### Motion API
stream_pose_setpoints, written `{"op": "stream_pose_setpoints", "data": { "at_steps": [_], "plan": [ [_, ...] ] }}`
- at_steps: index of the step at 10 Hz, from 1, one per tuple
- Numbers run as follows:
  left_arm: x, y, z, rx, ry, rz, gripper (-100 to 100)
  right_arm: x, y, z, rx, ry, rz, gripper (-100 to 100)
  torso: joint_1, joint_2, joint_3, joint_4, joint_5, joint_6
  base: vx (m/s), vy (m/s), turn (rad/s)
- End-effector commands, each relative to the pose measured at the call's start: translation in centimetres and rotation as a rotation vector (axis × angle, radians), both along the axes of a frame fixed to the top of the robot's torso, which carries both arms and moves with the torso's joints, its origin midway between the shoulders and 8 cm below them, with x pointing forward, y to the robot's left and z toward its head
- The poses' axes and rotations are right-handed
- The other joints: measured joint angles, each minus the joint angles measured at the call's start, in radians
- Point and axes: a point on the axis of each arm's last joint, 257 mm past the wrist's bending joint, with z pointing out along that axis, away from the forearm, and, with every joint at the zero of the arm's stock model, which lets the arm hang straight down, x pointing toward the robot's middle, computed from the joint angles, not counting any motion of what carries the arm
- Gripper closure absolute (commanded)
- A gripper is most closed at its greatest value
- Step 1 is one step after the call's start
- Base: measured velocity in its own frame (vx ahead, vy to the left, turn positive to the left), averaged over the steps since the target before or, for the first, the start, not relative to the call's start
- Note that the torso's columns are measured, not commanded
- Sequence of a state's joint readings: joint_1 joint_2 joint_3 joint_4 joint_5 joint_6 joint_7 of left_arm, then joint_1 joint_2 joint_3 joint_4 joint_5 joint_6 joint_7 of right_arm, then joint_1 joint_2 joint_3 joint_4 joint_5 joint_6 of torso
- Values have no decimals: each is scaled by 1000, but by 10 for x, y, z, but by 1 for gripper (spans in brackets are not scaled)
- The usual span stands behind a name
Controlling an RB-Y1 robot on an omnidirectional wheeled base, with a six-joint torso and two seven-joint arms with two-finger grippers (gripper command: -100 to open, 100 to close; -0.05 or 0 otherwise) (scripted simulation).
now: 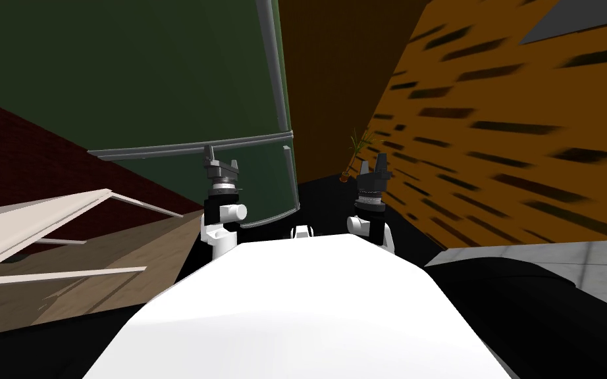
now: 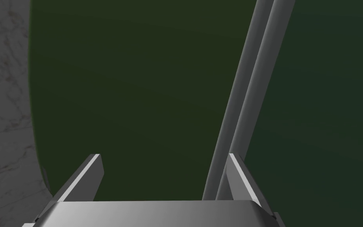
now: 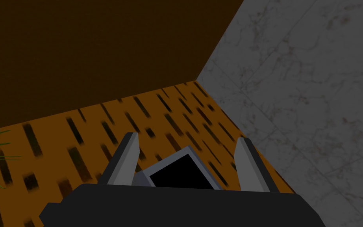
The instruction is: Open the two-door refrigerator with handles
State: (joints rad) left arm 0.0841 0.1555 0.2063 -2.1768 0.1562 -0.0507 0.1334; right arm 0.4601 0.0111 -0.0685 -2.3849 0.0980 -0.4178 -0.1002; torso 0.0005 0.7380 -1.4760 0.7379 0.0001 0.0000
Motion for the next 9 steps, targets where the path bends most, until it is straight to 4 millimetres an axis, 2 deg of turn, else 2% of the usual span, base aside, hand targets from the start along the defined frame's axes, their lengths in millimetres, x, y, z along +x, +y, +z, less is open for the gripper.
{"op": "stream_pose_setpoints", "data": {
  "at_steps": [1, 2, 3, 4, 5, 6, 8, 9],
  "plan": [
    [11, 10, 6, -22, 26, 5, -100, 0, 0, 0, 0, 0, 0, 0, -1, 0, 0, 0, 0, 0, 25, -63, 11],
    [16, 16, 18, -39, 12, 7, -100, 0, 0, 0, 0, 0, 0, 0, 0, 0, 0, 0, 0, 0, 34, -74, 24],
    [20, 17, 11, -44, 45, 8, -100, 0, 0, 0, 0, 0, 0, 0, -1, 0, 0, 0, 0, 0, 28, -64, 10],
    [24, 23, 23, -63, 34, 10, -100, 0, 0, 0, 0, 0, 0, 0, 0, 0, 0, 0, 0, 0, 28, -77, 20],
    [28, 24, 17, -67, 60, 11, -100, 0, 0, 0, 0, 0, 0, 0, -1, 0, 0, 0, 0, 0, 23, -64, 11],
    [32, 30, 29, -88, 49, 11, -100, 0, 0, 0, 0, 0, 0, 0, 0, 0, 0, 0, 0, 0, 29, -67, 21],
    [36, 31, 21, -94, 83, 12, -100, 0, 0, 0, 0, 0, 0, 0, 0, 0, 0, 0, 0, 0, 14, -45, 5],
    [42, 37, 31, -119, 81, 11, -100, 0, 0, 0, 0, 0, 0, 0, 1, 1, 1, 0, 0, 0, 21, -60, 16]
  ]
}}
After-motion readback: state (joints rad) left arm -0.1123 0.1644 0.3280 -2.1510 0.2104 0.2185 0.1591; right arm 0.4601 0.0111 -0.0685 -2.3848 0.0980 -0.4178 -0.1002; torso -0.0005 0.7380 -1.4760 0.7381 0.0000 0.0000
